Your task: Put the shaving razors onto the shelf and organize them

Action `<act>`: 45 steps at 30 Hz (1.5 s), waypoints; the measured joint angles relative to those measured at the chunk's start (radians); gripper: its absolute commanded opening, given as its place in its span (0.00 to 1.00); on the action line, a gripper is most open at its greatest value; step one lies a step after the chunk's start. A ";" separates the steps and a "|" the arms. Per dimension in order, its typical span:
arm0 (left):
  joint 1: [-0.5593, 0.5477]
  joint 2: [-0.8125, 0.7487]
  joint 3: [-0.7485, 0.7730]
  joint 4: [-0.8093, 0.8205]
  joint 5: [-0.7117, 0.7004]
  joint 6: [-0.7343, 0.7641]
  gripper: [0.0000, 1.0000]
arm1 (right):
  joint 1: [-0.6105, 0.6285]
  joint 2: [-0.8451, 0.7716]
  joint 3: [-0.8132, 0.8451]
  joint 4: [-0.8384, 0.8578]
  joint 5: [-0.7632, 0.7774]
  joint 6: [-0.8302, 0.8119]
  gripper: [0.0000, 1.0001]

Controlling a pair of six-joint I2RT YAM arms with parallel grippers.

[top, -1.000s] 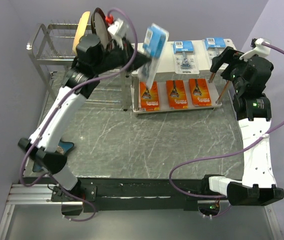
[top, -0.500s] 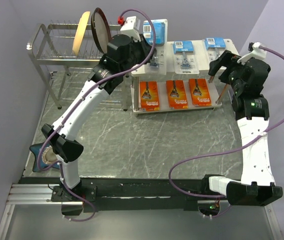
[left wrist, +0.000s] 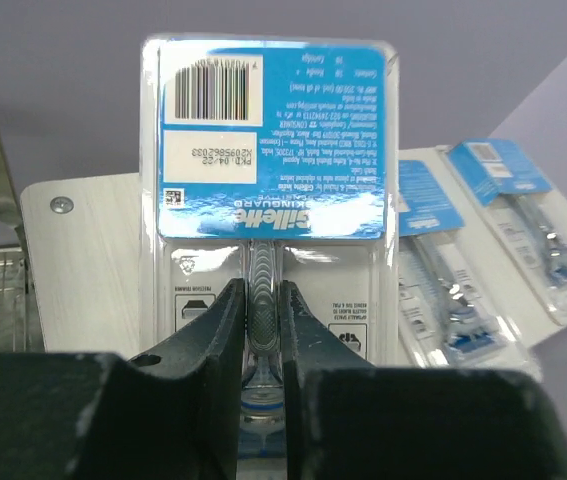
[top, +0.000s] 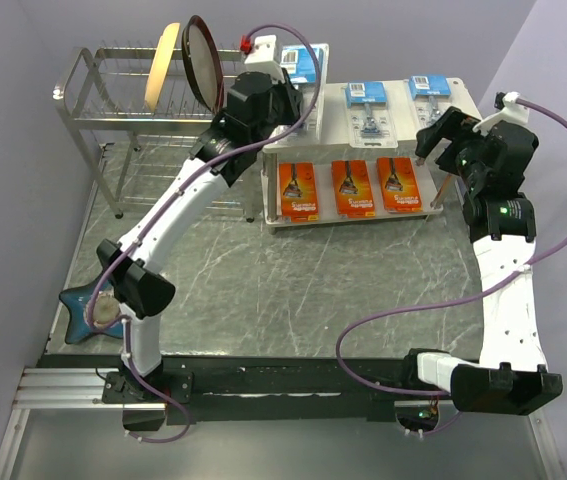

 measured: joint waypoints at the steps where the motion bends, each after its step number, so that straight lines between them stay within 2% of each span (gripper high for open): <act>1: 0.002 0.009 0.000 0.001 -0.005 0.003 0.10 | -0.001 0.000 0.000 0.000 -0.002 0.002 1.00; 4: 0.007 0.041 -0.002 -0.002 -0.022 0.015 0.01 | -0.005 -0.006 -0.011 0.001 -0.004 0.003 1.00; 15: 0.011 0.077 -0.002 0.000 -0.109 0.014 0.01 | -0.024 -0.019 -0.047 0.001 -0.024 0.026 1.00; 19: 0.002 0.079 -0.002 0.002 -0.193 0.009 0.09 | -0.030 -0.021 -0.052 0.000 -0.028 0.029 1.00; 24: -0.013 0.089 -0.002 0.014 -0.272 -0.009 0.13 | -0.035 -0.021 -0.052 0.000 -0.029 0.033 1.00; 30: -0.029 0.111 0.006 0.027 -0.323 -0.040 0.28 | -0.039 -0.021 -0.053 0.000 -0.037 0.043 1.00; 31: -0.032 0.117 0.008 0.031 -0.328 -0.047 0.40 | -0.040 -0.021 -0.053 0.000 -0.040 0.046 1.00; 32: -0.034 0.123 0.012 0.040 -0.336 -0.056 0.48 | -0.041 -0.021 -0.053 0.000 -0.041 0.047 1.00; 34: -0.039 0.127 0.015 0.045 -0.344 -0.069 0.57 | -0.043 -0.021 -0.053 0.000 -0.044 0.047 1.00; 40: -0.054 0.138 0.042 0.042 -0.373 -0.089 0.71 | -0.046 -0.014 -0.053 0.000 -0.051 0.052 1.00; 45: -0.064 0.143 0.078 0.047 -0.378 -0.074 0.79 | -0.046 0.006 -0.045 0.000 -0.066 0.055 1.00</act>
